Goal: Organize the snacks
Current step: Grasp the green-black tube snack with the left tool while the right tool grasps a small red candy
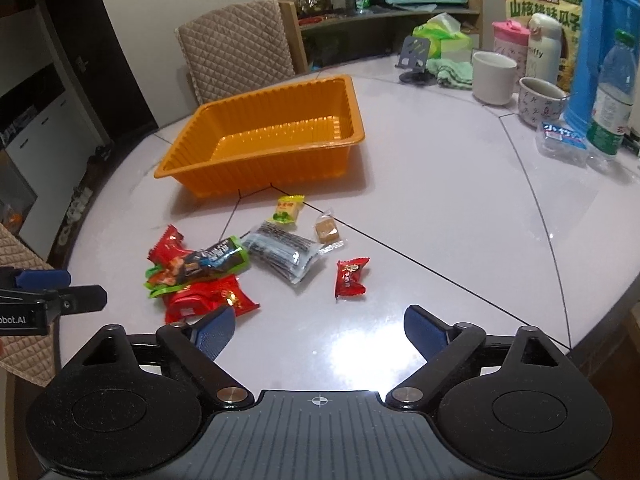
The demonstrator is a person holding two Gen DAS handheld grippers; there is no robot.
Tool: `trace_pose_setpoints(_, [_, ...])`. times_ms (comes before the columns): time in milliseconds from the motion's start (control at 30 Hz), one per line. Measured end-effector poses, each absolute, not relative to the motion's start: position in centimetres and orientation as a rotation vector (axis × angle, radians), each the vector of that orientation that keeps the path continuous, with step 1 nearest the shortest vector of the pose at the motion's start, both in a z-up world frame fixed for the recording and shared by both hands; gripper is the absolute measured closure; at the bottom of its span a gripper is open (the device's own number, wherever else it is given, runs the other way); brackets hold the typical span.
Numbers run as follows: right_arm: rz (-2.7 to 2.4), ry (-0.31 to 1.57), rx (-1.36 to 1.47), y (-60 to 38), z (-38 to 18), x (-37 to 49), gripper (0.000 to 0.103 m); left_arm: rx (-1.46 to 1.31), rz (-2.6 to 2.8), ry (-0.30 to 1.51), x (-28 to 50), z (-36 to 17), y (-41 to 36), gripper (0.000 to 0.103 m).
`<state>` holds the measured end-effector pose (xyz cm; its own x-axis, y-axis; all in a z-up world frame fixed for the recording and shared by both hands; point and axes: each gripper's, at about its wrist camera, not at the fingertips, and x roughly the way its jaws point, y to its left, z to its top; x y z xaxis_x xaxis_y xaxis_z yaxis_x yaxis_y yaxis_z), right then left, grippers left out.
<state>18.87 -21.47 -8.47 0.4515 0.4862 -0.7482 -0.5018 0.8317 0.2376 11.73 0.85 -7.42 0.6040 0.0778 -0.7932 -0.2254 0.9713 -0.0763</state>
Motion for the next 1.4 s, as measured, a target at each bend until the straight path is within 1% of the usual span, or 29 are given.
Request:
trace_pose_setpoints(67, [0.617, 0.922, -0.032, -21.2, -9.1, 19.5, 0.018, -0.172, 0.180, 0.910, 12.3, -7.8, 0.8, 0.027])
trace_pose_setpoints(167, [0.618, 0.930, -0.039, -20.7, -10.0, 20.7, 0.023, -0.170, 0.181, 0.917, 13.2, -8.3, 0.9, 0.031])
trace_pose_setpoints(233, [0.617, 0.936, -0.040, -20.5, -10.6, 21.4, 0.028, -0.168, 0.182, 0.920, 13.8, -8.6, 0.9, 0.032])
trace_pose_setpoints(300, [0.615, 0.942, -0.043, -20.2, -11.1, 22.3, 0.037, -0.167, 0.181, 0.926, 14.3, -8.9, 0.9, 0.035])
trace_pose_setpoints(433, [0.606, 0.953, -0.042, -19.9, -12.2, 23.7, 0.043, -0.175, 0.180, 0.945, 15.4, -9.6, 1.0, 0.036])
trace_pose_setpoints(600, [0.604, 0.968, -0.050, -19.4, -13.3, 25.0, 0.056, -0.177, 0.169, 0.956, 16.5, -10.3, 1.0, 0.037])
trace_pose_setpoints(767, [0.598, 0.977, -0.073, -18.9, -14.3, 25.8, 0.063, -0.172, 0.171, 0.970, 17.5, -11.0, 1.0, 0.037])
trace_pose_setpoints(800, [0.600, 0.980, -0.074, -18.8, -14.5, 25.9, 0.067, -0.171, 0.171, 0.975, 17.7, -11.1, 1.1, 0.038])
trace_pose_setpoints(833, [0.603, 0.984, -0.078, -18.8, -14.7, 26.1, 0.068, -0.170, 0.170, 0.979, 17.9, -11.2, 1.1, 0.038])
trace_pose_setpoints(900, [0.605, 0.987, -0.085, -18.6, -14.9, 26.3, 0.073, -0.173, 0.165, 0.988, 18.3, -11.5, 1.1, 0.043])
trace_pose_setpoints(1067, [0.608, 0.986, -0.099, -18.3, -15.2, 26.7, 0.075, -0.167, 0.142, 1.001, 19.0, -11.9, 1.1, 0.044])
trace_pose_setpoints(1100, [0.609, 0.987, -0.105, -18.2, -15.2, 26.7, 0.078, -0.160, 0.139, 1.003, 19.1, -12.0, 1.0, 0.045])
trace_pose_setpoints(1267, [0.618, 0.976, -0.115, -18.2, -15.2, 26.7, 0.080, -0.150, 0.119, 1.012, 19.9, -12.3, 0.9, 0.049])
trace_pose_setpoints(1333, [0.625, 0.973, -0.117, -18.3, -15.2, 26.7, 0.080, -0.144, 0.108, 1.015, 20.3, -12.4, 0.8, 0.054])
trace_pose_setpoints(1400, [0.626, 0.970, -0.112, -18.3, -15.0, 26.7, 0.081, -0.136, 0.095, 1.024, 20.8, -12.6, 0.8, 0.061])
